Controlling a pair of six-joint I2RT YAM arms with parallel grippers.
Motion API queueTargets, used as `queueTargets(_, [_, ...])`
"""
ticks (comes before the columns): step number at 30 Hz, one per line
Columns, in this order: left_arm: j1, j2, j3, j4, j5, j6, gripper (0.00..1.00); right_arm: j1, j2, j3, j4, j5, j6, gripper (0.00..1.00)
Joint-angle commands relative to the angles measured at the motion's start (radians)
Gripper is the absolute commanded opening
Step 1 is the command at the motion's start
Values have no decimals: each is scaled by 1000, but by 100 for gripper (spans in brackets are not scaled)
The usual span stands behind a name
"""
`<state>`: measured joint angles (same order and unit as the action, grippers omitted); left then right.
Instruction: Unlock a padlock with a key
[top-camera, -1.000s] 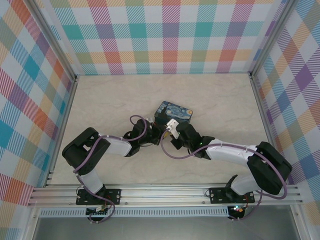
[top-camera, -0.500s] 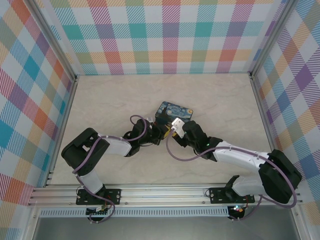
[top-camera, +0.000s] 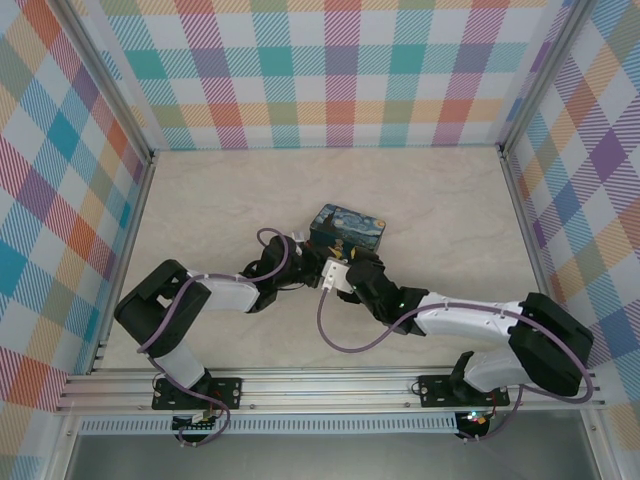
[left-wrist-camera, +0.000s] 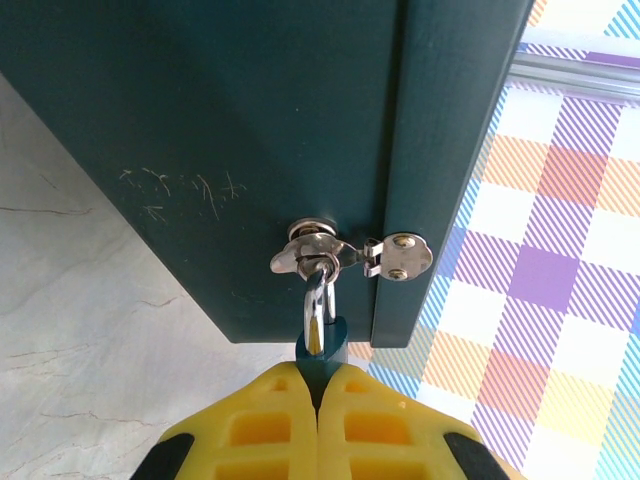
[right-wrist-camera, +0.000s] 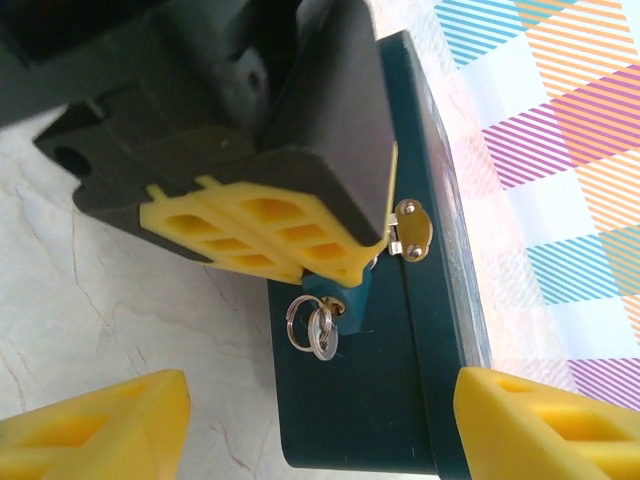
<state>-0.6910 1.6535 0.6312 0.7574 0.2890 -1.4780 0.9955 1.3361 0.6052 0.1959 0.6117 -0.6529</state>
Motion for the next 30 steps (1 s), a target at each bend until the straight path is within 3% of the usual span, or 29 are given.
queueTargets(1, [11, -45, 13, 14, 24, -13, 0, 5, 32, -2, 78, 57, -63, 66])
queueTargets(16, [11, -43, 4, 23, 23, -18, 0, 2, 87, 40, 88, 45, -35, 32])
queueTargets(30, [11, -40, 1, 27, 27, -17, 0, -15, 113, 62, 111, 29, 2, 19])
